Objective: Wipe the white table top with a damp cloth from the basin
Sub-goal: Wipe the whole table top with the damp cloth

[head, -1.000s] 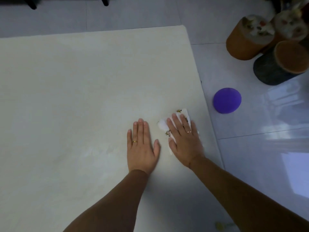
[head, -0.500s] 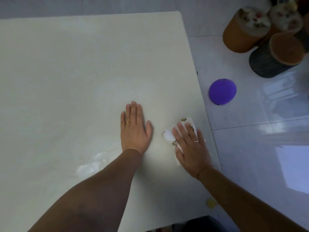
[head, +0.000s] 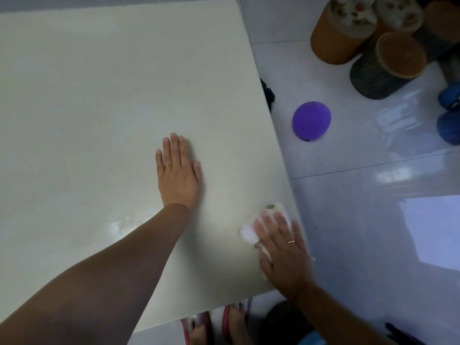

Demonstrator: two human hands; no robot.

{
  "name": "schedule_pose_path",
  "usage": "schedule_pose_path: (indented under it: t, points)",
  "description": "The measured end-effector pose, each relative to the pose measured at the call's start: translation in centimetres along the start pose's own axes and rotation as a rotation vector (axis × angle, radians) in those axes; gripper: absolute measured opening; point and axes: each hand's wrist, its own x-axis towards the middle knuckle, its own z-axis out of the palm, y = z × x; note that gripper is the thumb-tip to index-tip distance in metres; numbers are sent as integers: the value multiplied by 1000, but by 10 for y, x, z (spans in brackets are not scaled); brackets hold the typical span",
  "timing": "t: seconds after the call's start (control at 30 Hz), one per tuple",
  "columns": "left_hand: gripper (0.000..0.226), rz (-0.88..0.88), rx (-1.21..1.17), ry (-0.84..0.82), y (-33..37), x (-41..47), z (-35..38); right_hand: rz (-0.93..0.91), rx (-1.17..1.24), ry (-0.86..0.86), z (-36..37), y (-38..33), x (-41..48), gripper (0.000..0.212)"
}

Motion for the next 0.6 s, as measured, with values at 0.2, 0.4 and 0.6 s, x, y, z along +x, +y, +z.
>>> schedule_pose_path:
  t: [0.2, 0.4, 0.6]
  points:
    - [68, 34, -13, -4, 28, -8, 9, 376, 92, 46, 4, -20, -29, 66]
    - [69, 37, 9, -19, 39, -5, 24, 102, 80, -8, -1, 16, -29, 67]
    - [68, 32, 7, -28, 39, -4, 22, 473, 79, 26, -11, -5, 67, 65]
